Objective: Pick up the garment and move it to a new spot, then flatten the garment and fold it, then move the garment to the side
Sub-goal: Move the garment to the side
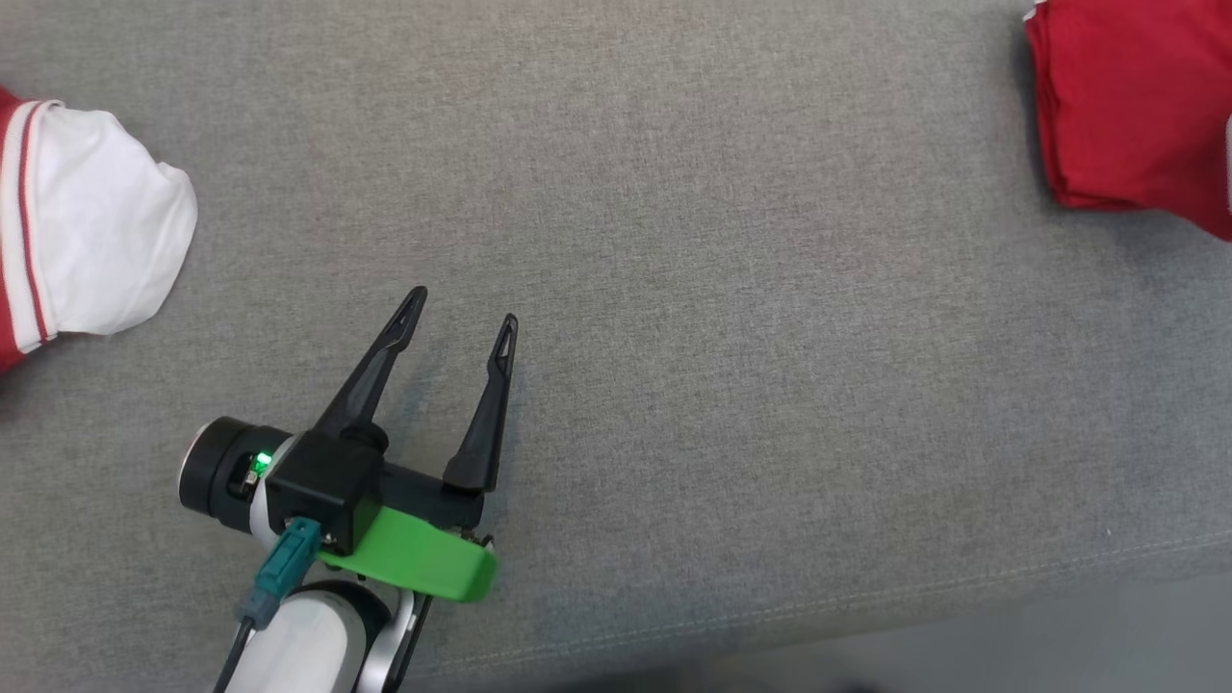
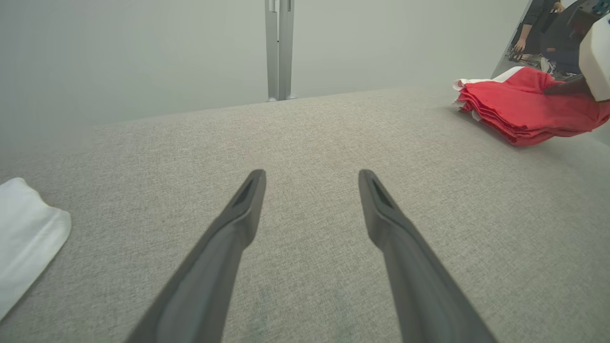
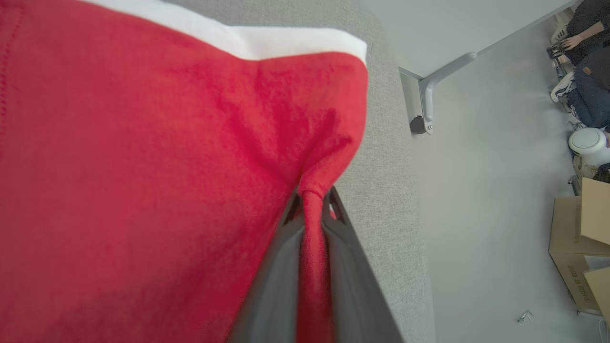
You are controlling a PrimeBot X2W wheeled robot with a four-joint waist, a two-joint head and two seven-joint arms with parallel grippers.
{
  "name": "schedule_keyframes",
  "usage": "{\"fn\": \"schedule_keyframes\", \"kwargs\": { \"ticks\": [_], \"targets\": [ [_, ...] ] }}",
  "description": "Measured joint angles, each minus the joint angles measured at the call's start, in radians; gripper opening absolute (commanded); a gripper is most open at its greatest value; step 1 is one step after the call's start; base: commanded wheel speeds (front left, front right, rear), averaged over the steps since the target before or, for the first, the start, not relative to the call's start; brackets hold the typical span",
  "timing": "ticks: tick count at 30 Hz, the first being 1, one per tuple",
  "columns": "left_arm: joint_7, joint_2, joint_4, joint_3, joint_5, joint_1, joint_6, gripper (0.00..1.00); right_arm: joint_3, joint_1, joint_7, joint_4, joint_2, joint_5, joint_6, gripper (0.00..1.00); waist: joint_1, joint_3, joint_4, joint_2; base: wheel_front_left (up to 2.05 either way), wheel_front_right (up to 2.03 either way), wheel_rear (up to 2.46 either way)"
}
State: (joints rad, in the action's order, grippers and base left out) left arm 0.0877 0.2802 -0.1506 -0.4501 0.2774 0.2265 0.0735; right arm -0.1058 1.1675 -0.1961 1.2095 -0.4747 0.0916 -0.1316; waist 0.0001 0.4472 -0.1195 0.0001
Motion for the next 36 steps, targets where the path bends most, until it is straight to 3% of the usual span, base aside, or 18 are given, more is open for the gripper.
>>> {"fn": "schedule_keyframes", "kwargs": {
  "ticks": [8, 15, 16, 17, 29, 36],
  "targets": [
    [-0.037, 0.012, -0.062, -0.031, -0.022, 0.010, -0.003, 1.00, -0.049, 0.032, 0.034, -0.032, -0.090, -0.019, 0.000, 0.00, 0.0000, 0.076, -0.019, 0.0000, 0.00, 0.00, 0.00],
    [-0.056, 0.013, -0.075, -0.054, -0.030, 0.015, -0.004, 1.00, -0.046, 0.035, 0.084, -0.054, -0.157, -0.001, 0.000, 0.00, 0.0001, 0.120, 0.007, 0.0000, 0.00, 0.00, 0.00],
    [-0.056, 0.013, -0.075, -0.054, -0.030, 0.015, -0.004, 1.00, -0.040, 0.035, 0.095, -0.059, -0.167, 0.007, 0.000, 0.84, 0.0001, 0.123, 0.013, 0.0000, 0.00, 0.00, 0.00],
    [-0.056, 0.013, -0.075, -0.054, -0.030, 0.016, -0.004, 1.00, -0.036, 0.035, 0.109, -0.067, -0.177, 0.022, 0.000, 1.00, 0.0001, 0.125, 0.019, 0.0000, 0.00, 0.00, 0.00],
    [0.008, -0.009, -0.012, -0.067, -0.018, 0.024, -0.011, 1.00, 0.069, -0.065, 0.236, -0.088, -0.144, 0.024, 0.000, 1.00, 0.0000, 0.067, 0.050, 0.0000, 0.00, 0.00, 0.00],
    [0.084, -0.023, 0.089, -0.039, 0.035, -0.019, -0.002, 1.00, 0.056, -0.218, 0.344, -0.144, -0.057, -0.085, 0.000, 1.00, -0.0001, -0.038, 0.067, 0.0000, 0.00, 0.00, 0.00]
  ]
}}
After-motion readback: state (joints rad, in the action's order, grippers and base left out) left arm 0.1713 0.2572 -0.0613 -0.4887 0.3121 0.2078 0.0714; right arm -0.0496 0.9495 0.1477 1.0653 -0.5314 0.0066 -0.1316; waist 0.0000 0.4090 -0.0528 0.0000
